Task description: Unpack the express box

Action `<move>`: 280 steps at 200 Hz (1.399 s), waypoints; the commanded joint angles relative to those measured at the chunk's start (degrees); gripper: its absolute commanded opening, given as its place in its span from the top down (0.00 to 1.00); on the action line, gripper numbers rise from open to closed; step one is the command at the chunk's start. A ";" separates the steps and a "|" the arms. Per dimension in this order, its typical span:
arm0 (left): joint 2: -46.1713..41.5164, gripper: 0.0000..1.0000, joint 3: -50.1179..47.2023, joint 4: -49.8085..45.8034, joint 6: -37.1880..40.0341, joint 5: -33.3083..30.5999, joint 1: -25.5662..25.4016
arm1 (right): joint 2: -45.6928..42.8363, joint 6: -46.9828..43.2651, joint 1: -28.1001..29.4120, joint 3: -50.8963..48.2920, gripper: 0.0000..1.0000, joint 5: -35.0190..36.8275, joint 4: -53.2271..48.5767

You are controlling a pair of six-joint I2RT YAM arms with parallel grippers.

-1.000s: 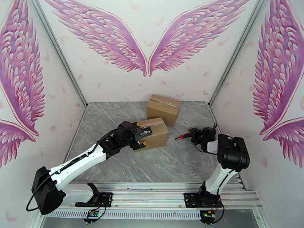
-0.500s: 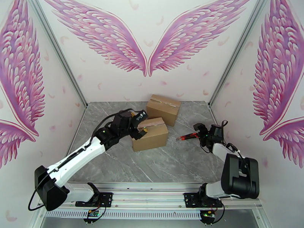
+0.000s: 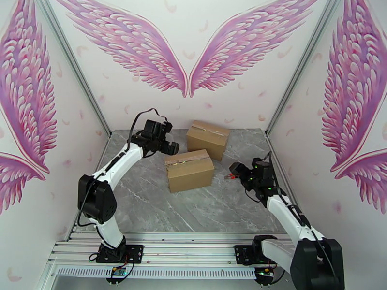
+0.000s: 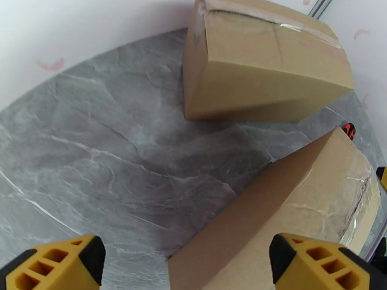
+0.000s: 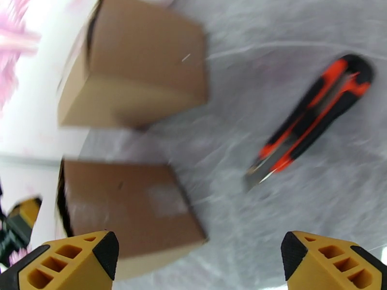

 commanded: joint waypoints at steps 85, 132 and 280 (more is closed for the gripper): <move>-7.75 0.08 -14.02 -1.33 -3.71 17.45 -1.55 | 16.59 -5.66 16.48 17.40 0.05 -5.28 1.29; -18.52 0.08 -24.66 2.71 -9.00 12.88 -7.94 | 21.75 -7.85 16.20 25.20 0.02 -4.06 -1.83; -21.70 0.06 -20.49 -3.81 -12.99 -28.58 -26.51 | 26.06 -11.92 23.96 28.83 0.06 10.67 -12.72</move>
